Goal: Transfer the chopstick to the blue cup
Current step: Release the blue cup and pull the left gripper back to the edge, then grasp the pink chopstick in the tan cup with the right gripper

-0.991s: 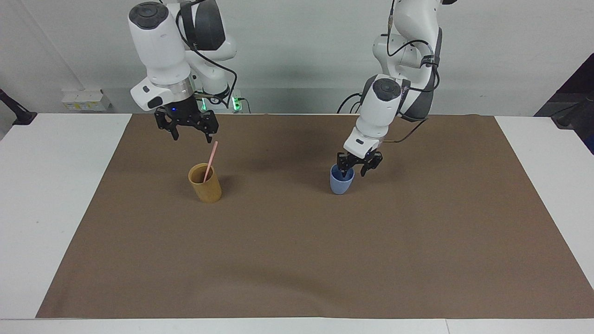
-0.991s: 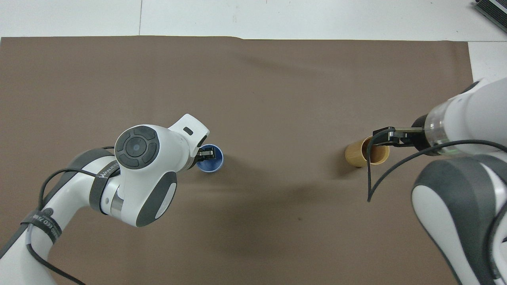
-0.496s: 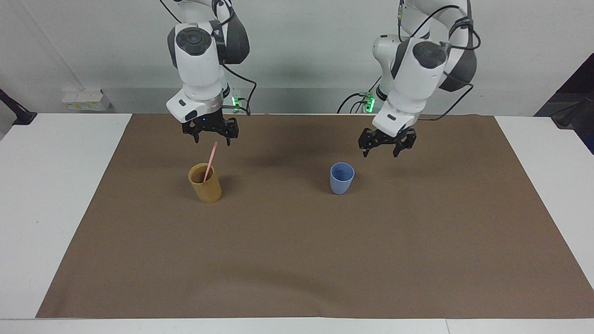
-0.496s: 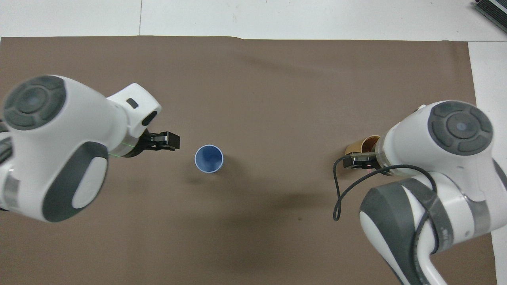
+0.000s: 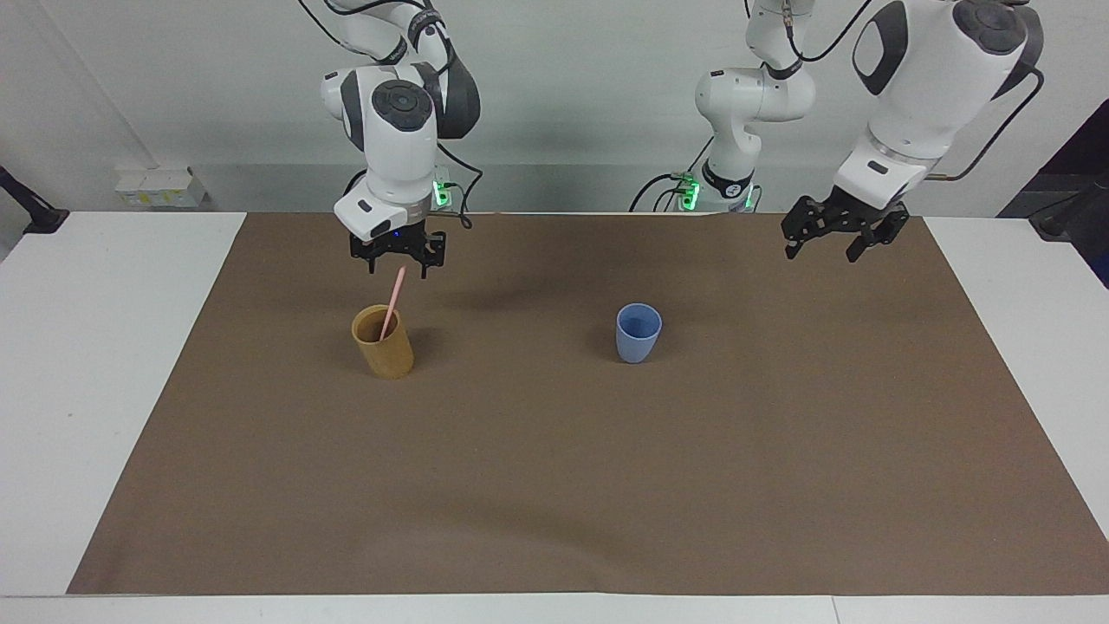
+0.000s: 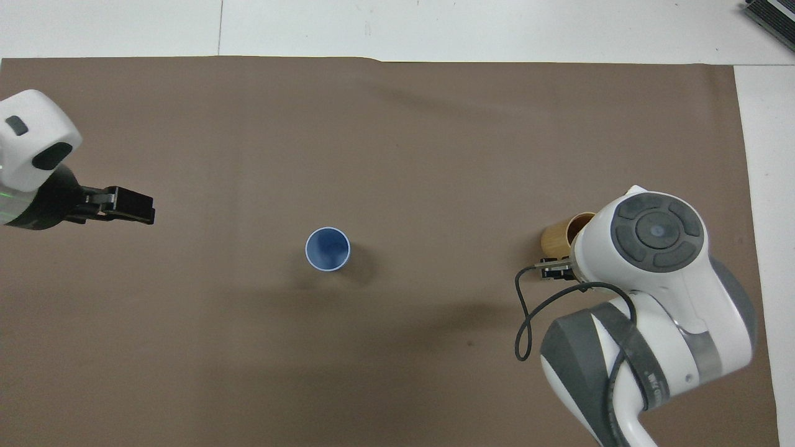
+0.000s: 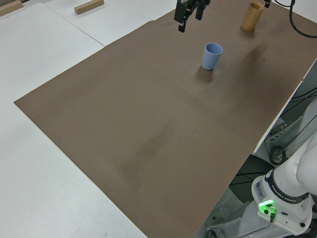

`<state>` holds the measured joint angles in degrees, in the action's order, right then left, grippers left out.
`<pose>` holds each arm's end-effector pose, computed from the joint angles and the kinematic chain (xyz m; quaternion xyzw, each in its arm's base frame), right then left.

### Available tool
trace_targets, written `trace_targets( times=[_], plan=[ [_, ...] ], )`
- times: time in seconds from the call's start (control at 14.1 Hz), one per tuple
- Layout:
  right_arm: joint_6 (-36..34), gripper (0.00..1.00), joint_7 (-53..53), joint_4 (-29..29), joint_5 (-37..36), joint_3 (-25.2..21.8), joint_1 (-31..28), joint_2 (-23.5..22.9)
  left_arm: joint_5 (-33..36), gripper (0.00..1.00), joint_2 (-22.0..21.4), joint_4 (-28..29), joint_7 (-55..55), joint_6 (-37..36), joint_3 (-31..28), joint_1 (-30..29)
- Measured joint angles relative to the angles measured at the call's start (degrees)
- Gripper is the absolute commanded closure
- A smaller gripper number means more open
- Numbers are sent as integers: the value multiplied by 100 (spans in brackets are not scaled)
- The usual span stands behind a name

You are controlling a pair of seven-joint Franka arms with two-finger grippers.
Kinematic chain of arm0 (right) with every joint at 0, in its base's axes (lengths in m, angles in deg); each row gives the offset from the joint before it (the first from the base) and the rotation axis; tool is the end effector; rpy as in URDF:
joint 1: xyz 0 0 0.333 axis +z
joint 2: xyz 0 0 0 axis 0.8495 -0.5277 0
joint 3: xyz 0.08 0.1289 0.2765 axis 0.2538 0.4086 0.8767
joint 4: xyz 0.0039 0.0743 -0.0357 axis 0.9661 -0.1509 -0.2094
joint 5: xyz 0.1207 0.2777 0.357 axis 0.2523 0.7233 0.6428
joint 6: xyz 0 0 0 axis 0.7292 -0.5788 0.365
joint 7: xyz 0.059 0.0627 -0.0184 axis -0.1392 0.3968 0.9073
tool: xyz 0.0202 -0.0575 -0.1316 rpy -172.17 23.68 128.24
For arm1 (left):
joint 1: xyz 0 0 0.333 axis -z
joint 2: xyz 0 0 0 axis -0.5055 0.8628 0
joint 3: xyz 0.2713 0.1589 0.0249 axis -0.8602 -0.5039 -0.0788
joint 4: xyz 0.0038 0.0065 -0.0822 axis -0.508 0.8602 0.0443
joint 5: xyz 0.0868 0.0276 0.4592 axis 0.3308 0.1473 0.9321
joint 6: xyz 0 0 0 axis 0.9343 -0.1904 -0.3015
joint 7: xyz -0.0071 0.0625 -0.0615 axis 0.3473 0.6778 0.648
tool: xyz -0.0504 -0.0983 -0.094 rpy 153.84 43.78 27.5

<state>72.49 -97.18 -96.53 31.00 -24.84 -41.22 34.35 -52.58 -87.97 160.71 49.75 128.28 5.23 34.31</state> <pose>0.5562 0.1517 0.3939 0.9914 0.0235 -0.0276 0.1256 0.6154 -0.0799 0.5576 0.9988 -0.0410 -0.0071 0.0268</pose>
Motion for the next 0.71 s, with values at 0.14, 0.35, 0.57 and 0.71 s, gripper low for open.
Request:
trace_targets(
  times=[0.14,0.35,0.57,0.71],
  plan=[
    [1,60,0,-10,-47,0,31,14,191,0,-7,-265,-78,-285,-3,-92],
    [11,86,-41,-10,-55,0,103,20,287,0,-11,-415,-78,-448,-3,-103],
    [17,100,-183,-10,-127,0,134,36,295,0,-10,-415,-78,-524,-7,-162],
    [26,100,-260,-10,-188,0,137,54,296,0,-27,-420,-78,-542,-6,-209]
  ],
)
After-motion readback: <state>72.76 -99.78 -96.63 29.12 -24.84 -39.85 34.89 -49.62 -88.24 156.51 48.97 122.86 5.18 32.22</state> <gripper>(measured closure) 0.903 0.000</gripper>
